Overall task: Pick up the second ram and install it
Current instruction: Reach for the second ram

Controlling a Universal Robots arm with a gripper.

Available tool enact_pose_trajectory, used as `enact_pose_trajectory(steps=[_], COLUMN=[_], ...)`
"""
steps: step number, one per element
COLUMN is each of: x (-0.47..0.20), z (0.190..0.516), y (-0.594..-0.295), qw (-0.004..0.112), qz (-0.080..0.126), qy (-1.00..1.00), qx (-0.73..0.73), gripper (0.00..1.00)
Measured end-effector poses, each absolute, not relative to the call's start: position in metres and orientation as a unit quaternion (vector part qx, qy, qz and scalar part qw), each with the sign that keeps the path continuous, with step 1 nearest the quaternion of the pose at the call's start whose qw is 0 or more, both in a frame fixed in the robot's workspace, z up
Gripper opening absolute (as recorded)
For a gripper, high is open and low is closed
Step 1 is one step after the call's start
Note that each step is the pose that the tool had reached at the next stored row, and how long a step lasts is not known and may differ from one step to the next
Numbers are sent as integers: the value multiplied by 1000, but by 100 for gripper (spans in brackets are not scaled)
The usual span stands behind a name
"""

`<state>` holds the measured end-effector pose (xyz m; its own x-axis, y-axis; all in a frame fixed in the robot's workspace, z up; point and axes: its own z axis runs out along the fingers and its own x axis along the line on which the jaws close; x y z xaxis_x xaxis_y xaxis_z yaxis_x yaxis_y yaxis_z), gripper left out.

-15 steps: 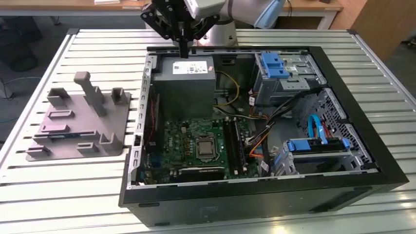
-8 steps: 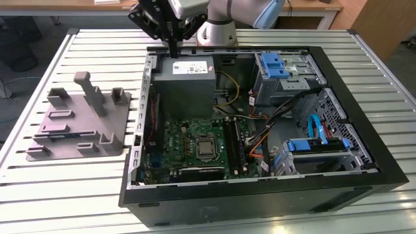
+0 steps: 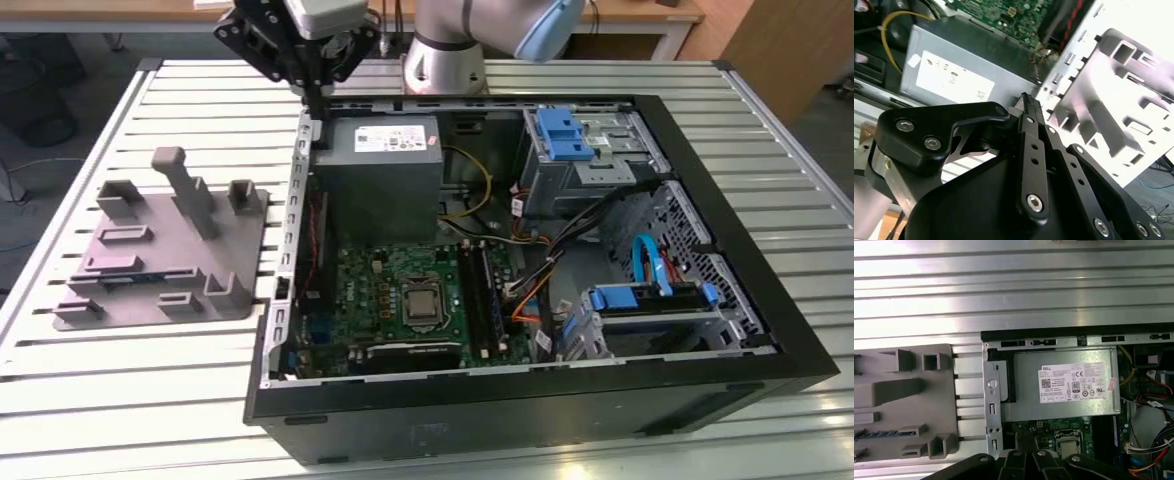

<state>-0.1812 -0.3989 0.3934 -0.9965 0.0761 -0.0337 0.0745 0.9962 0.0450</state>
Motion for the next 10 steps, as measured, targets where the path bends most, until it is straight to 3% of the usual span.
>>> enact_pose_trajectory(steps=[10], x=[-227], z=[393], y=[-399], qw=[20], qz=[22], qy=[999], qx=[38], gripper=[10])
